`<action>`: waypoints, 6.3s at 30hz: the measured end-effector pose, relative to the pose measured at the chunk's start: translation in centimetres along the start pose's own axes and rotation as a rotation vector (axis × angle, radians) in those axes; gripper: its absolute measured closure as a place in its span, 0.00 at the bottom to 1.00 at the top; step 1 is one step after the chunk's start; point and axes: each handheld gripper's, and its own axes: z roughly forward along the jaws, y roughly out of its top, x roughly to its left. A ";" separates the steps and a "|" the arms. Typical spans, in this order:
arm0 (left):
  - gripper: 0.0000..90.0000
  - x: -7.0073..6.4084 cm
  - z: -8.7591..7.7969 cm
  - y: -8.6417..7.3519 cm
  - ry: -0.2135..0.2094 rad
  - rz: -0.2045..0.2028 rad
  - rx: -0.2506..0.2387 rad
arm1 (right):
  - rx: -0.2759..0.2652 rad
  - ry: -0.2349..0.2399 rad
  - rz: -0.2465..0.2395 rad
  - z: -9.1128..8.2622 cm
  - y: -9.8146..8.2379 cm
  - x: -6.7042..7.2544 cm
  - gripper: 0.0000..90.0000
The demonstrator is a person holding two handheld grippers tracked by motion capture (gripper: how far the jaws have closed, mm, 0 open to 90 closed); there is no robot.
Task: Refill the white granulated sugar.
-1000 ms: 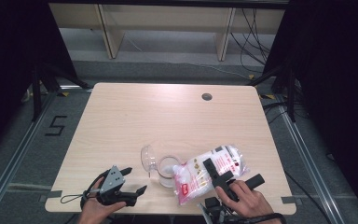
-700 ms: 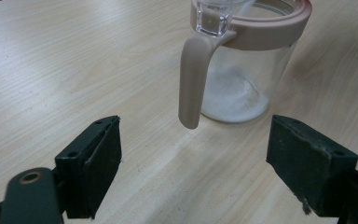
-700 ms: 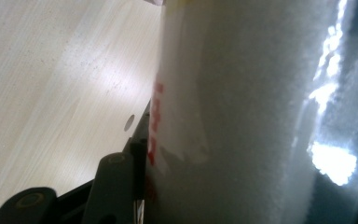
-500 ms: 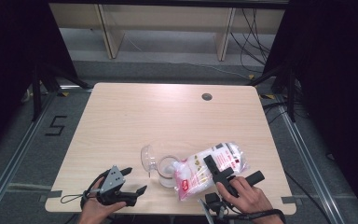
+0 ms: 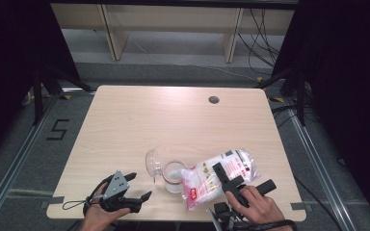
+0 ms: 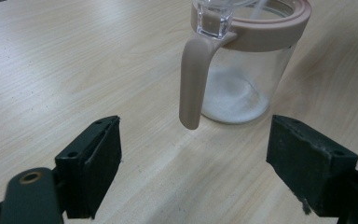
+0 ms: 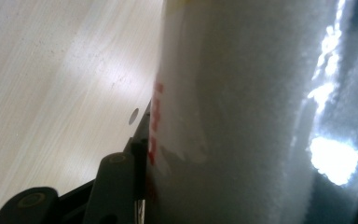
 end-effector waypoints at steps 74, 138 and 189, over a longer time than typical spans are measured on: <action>0.19 -0.2 0.0 0.0 -0.002 -0.018 0.001 | -0.004 0.003 -0.082 1.2 -0.4 -0.3 0.63; 0.19 -0.2 0.1 0.1 -0.010 -0.012 0.007 | -0.036 0.006 -0.042 0.1 0.3 -0.5 0.67; 0.19 -0.3 0.1 0.0 -0.006 -0.026 0.003 | -0.041 -0.001 -0.054 0.1 0.2 -0.4 0.68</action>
